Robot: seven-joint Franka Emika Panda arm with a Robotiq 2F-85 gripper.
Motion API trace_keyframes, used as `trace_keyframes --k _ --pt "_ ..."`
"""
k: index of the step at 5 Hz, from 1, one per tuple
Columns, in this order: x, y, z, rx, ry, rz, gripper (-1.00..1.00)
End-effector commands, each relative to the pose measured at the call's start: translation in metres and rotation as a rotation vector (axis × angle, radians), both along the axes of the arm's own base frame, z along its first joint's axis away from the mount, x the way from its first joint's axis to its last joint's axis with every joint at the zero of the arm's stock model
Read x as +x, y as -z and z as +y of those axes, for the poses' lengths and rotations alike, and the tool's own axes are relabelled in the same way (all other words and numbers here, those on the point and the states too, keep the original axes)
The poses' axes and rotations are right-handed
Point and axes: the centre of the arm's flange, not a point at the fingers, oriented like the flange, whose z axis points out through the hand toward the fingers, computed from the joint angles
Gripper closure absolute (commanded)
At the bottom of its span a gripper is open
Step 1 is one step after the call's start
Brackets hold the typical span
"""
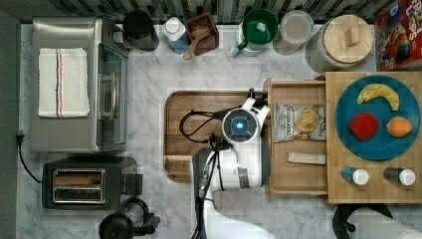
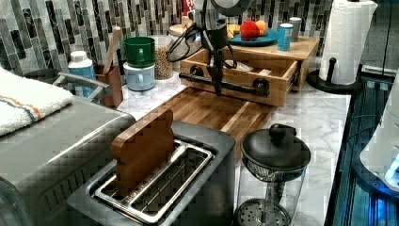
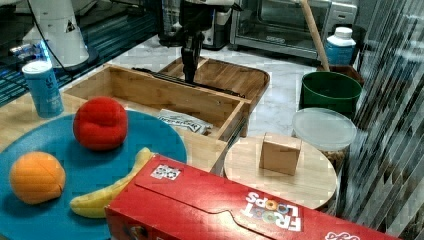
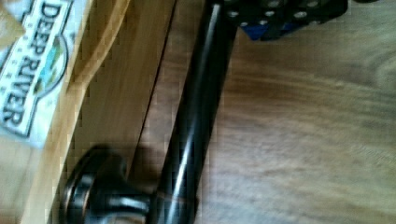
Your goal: Close the drawer.
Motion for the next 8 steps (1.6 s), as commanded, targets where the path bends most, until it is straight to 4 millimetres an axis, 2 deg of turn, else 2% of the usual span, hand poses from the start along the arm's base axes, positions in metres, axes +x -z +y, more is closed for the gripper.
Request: trace_keyframes --k 1,3,5,6,7,8 --pt "0.035 -0.073 -0.175 -0.080 0.086 -0.044 1.00" --pt "0.024 -0.079 -0.220 -0.119 0.145 -0.140 1.00" --pt "0.014 -0.079 -0.276 -0.147 0.174 -0.187 1.00" --pt "0.010 -0.083 -0.294 -0.178 0.186 -0.205 1.00" --pt "0.020 -0.089 -0.310 -0.216 0.164 -0.216 1.00" --pt "0.025 -0.096 -0.313 -0.226 0.154 -0.194 1.00"
